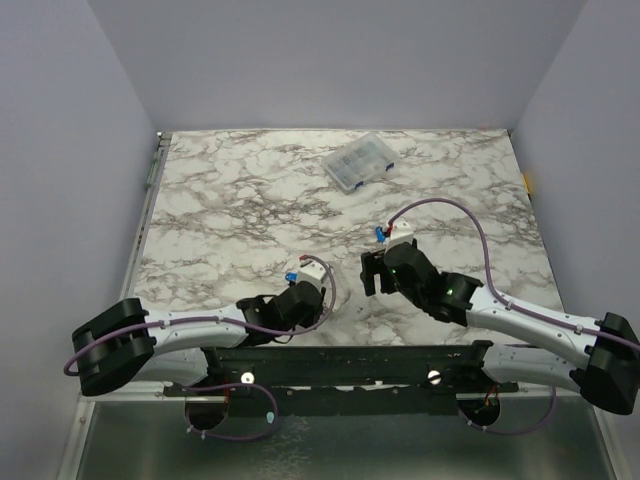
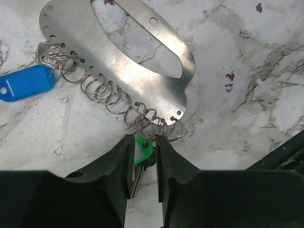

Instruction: Put the keys on the keyring

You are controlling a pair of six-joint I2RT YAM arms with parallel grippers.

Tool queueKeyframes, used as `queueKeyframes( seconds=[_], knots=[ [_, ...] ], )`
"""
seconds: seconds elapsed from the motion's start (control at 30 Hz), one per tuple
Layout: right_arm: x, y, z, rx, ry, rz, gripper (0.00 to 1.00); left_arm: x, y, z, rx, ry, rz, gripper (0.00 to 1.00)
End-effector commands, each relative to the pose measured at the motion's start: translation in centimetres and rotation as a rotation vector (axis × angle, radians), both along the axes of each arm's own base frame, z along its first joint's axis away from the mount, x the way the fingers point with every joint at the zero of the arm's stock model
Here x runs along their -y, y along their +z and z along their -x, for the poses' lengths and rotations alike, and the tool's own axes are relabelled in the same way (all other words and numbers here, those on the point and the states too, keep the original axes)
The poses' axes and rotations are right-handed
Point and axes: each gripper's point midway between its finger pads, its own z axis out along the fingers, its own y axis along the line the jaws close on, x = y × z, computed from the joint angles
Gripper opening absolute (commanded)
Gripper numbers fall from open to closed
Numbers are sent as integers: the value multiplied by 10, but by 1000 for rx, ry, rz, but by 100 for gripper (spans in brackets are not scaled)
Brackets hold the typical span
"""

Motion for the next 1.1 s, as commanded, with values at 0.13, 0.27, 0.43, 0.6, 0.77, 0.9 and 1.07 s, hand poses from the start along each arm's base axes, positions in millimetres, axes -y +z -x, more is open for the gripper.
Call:
queueKeyframes(
  seconds=[0.13, 0.27, 0.43, 0.6, 0.77, 0.9, 1.07],
  knots=[
    [4, 0, 5, 7, 15, 7, 85, -9, 17, -20, 132, 52, -92, 32],
    [5, 0, 5, 9, 15, 10, 85, -19, 14, -20, 149, 48, -125, 35],
    [2, 0, 5, 5, 27, 9, 85, -20, -1, -18, 130, 45, -152, 35],
    [2, 2, 5, 4, 29, 9, 85, -18, -12, -17, 100, 47, -187, 35],
    [2, 0, 6, 2, 31, 10, 85, -16, -22, -18, 84, 37, -228, 35],
    [1, 0, 5, 0, 33, 13, 85, -9, -24, -19, 86, 0, -245, 35],
    [1, 2, 3, 6, 32, 21, 85, 10, -27, -15, 77, -101, -240, 35]
  ],
)
